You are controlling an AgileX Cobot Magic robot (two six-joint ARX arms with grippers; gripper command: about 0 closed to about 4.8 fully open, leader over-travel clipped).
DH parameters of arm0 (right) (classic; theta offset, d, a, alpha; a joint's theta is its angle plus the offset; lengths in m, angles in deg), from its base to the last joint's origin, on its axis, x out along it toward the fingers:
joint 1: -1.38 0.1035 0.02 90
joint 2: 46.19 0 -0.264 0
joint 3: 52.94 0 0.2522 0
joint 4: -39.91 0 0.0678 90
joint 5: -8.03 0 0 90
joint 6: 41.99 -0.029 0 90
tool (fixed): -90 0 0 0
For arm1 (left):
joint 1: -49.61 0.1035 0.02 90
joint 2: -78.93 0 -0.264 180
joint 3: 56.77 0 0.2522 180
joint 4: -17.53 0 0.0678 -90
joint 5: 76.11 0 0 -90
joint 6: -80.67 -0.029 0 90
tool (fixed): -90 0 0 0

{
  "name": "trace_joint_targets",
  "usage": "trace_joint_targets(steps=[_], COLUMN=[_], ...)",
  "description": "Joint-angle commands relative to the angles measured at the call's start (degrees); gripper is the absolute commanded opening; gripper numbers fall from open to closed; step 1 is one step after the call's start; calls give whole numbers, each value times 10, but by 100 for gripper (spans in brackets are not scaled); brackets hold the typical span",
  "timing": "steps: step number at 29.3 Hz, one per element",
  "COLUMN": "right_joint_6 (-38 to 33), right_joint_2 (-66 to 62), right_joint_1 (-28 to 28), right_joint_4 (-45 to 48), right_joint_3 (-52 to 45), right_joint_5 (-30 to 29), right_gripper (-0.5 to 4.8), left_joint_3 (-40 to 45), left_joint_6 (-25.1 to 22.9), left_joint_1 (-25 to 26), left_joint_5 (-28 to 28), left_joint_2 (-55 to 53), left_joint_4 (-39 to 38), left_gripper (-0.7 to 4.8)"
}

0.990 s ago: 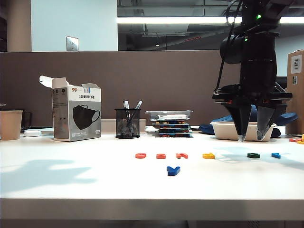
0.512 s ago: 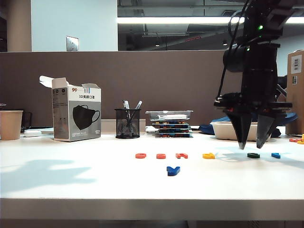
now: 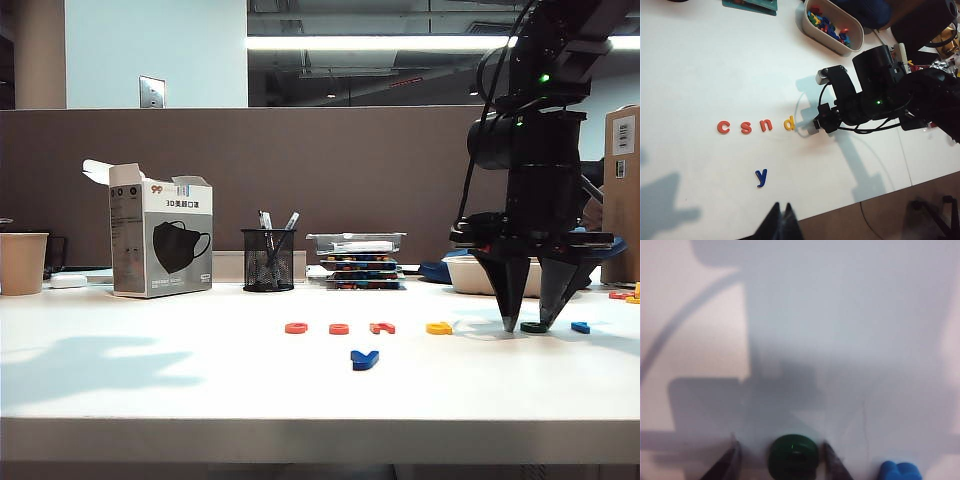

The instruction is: Select the appropriate letters from the row of letter magnets placed on the table to arrange into the word "yes".

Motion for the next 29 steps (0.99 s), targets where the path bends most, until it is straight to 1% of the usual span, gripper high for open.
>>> trace_joint_targets(steps=[1, 9, 11, 12, 25, 26, 28, 29], right_joint_6=[2, 2, 2, 2, 2, 2, 2, 2], right_joint_2=[0, 0, 0, 0, 0, 0, 0, 0], right_joint_1=[0, -1, -1, -1, -2, -2, -2, -2], right_joint_4=[-5, -15, -15, -13, -4, -4, -4, -4], right_joint_3=[-2, -2, -2, -2, -2, -2, -2, -2], right_joint_5=[-1, -1, -1, -1, -1, -1, -1, 0], right_gripper=[210, 206, 178, 175, 166, 163, 135, 135], left_joint_3=[-2, -2, -2, -2, -2, -2, -2, -2], left_joint_6=[-5, -5, -5, -5, -5, -5, -5, -5], left_joint_1=[0, 0, 0, 0, 0, 0, 0, 0], left_joint_5=[2, 2, 2, 2, 2, 2, 2, 2], left_joint_2=[2, 2, 2, 2, 2, 2, 2, 2], left_joint_4=[7, 9, 12, 12, 14, 15, 15, 15], left_gripper=[-5, -5, -5, -5, -5, -5, -5, -5])
